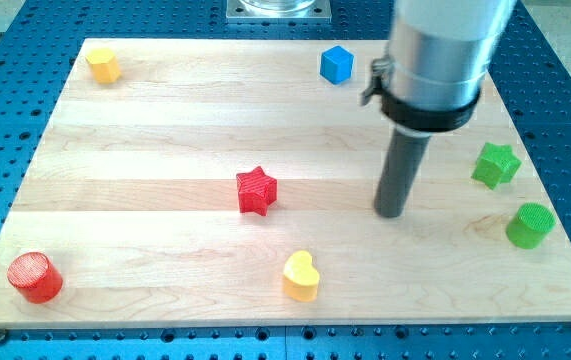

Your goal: Push the green star to the top right of the yellow heart

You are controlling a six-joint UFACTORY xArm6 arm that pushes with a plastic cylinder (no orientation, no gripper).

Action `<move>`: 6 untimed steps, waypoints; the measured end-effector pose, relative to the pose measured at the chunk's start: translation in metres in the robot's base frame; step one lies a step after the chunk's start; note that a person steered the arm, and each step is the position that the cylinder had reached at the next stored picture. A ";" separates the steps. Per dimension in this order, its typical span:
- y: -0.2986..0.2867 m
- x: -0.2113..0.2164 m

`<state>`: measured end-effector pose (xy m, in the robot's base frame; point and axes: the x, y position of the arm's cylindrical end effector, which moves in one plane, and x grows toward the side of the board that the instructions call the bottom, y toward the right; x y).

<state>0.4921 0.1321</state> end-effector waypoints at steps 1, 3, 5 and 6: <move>0.034 -0.051; 0.082 -0.087; 0.133 -0.105; 0.164 -0.109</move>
<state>0.3828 0.2963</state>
